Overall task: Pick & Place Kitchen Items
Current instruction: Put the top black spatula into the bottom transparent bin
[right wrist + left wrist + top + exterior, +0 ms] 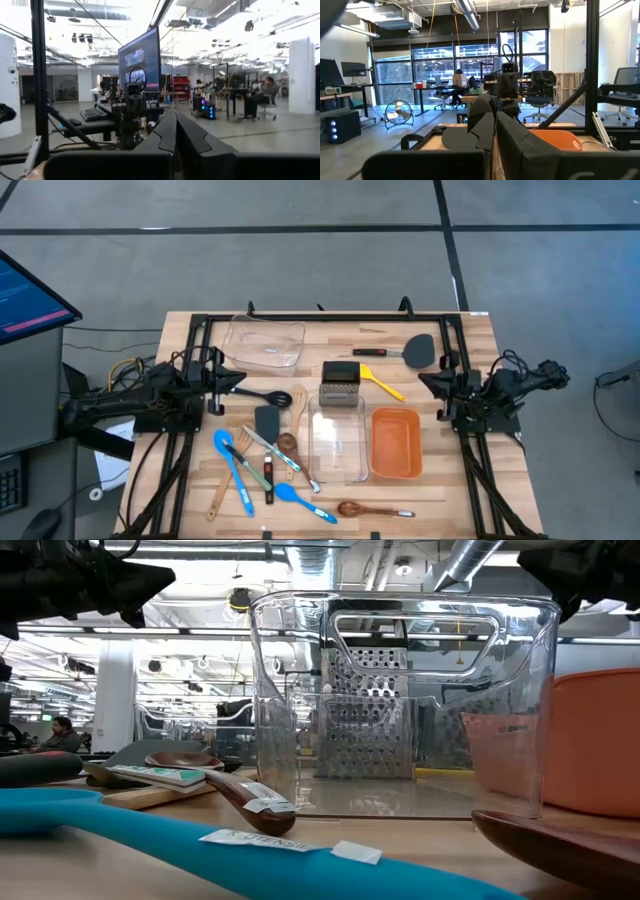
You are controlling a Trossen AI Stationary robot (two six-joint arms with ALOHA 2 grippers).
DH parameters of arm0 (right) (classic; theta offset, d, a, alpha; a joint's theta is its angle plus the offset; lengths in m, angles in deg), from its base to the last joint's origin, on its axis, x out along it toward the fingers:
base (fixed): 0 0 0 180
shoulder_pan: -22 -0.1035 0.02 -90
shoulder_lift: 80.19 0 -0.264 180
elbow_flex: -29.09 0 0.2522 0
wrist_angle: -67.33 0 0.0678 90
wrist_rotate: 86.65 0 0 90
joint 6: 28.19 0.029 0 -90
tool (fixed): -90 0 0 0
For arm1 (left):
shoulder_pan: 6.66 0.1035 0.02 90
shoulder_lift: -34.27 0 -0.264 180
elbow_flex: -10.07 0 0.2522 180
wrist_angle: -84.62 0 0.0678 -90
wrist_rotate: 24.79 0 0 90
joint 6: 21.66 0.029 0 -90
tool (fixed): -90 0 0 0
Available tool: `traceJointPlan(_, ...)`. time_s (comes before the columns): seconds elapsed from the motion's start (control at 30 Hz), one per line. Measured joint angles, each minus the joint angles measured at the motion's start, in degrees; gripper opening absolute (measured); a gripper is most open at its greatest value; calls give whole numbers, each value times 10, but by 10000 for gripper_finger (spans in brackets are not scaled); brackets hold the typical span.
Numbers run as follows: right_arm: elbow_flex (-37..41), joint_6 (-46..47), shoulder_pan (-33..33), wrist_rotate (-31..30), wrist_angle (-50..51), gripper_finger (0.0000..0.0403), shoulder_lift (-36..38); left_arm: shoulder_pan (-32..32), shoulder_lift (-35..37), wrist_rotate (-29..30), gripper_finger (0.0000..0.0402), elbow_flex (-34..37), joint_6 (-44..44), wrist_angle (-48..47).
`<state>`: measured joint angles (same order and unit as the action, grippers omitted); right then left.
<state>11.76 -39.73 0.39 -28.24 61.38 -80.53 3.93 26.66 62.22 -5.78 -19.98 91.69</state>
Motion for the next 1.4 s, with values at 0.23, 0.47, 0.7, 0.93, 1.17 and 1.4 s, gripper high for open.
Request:
traceJointPlan(0.23,-25,-30,0,0,-5,0,0,0,0,0,8,0,0,2)
traceJointPlan(0.47,-53,-54,0,-47,0,0,-10,0,0,0,8,0,0,3)
traceJointPlan(0.7,-78,-70,11,-64,11,0,-79,0,0,0,8,0,0,3)
traceJointPlan(0.93,-129,-69,56,-90,14,0,-187,0,0,0,8,0,0,4)
traceJointPlan(1.17,-214,-66,116,-95,121,0,-264,0,0,0,8,0,0,6)
traceJointPlan(1.4,-290,-43,184,-90,214,0,-309,0,0,0,8,0,0,7)
